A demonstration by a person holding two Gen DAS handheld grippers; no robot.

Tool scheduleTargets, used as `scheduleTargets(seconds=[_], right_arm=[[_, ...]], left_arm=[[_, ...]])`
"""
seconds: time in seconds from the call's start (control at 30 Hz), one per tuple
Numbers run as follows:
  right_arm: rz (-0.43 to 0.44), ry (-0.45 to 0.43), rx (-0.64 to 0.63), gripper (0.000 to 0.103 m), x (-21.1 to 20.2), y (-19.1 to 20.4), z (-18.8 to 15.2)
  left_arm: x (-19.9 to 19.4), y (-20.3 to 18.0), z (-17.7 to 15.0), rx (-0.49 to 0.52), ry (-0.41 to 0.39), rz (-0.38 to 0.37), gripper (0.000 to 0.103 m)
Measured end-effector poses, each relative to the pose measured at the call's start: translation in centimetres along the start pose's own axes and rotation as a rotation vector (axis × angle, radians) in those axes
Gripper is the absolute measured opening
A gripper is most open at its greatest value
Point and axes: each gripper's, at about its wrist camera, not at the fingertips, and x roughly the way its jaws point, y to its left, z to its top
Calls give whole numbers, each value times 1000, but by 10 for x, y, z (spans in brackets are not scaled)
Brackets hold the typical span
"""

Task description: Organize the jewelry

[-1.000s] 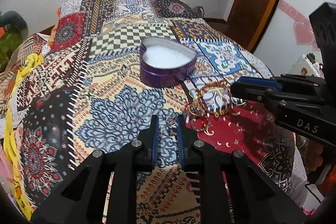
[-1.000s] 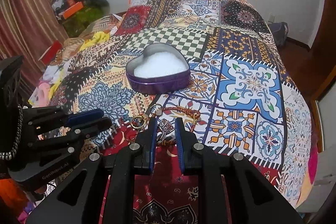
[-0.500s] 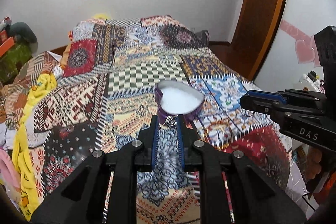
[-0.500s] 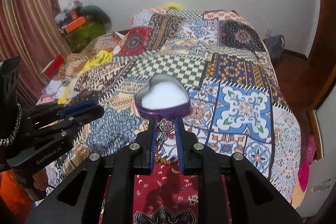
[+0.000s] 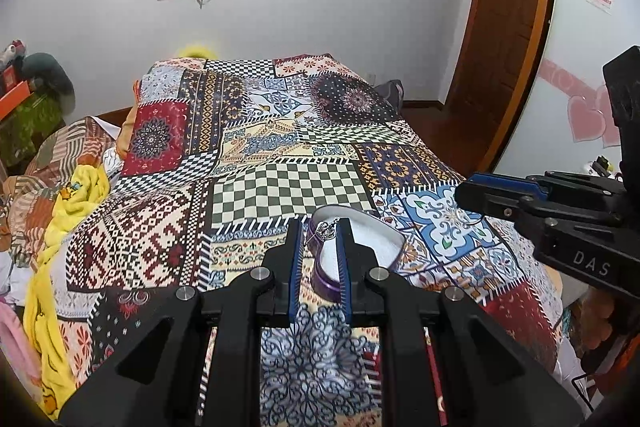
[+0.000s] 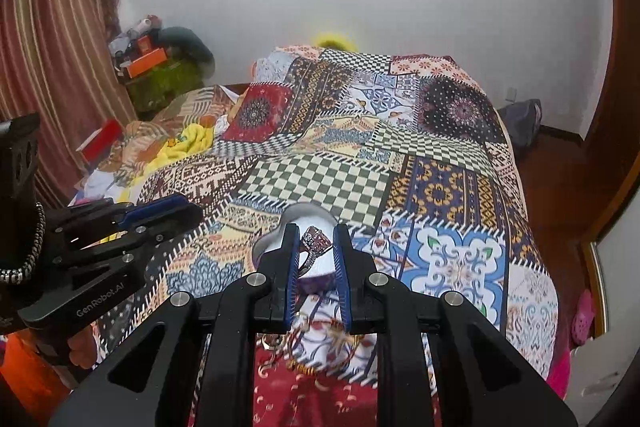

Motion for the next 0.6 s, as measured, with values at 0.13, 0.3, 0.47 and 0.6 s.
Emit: scheduleTargets(seconds=[0.13, 0.3, 0.47, 0.6], right_arm=[[10, 13, -6, 15, 14, -2, 3], [8, 45, -26, 15, 37, -4, 6], [17, 97, -40, 15, 60, -8, 5], [33, 142, -46, 15, 75, -13, 4]], left_arm=[[13, 1, 5, 8, 11, 7, 15], [33, 4, 4, 7, 49, -2, 15], [54, 4, 3, 14, 95, -30, 15], [67, 1, 0, 31, 127, -50, 15]])
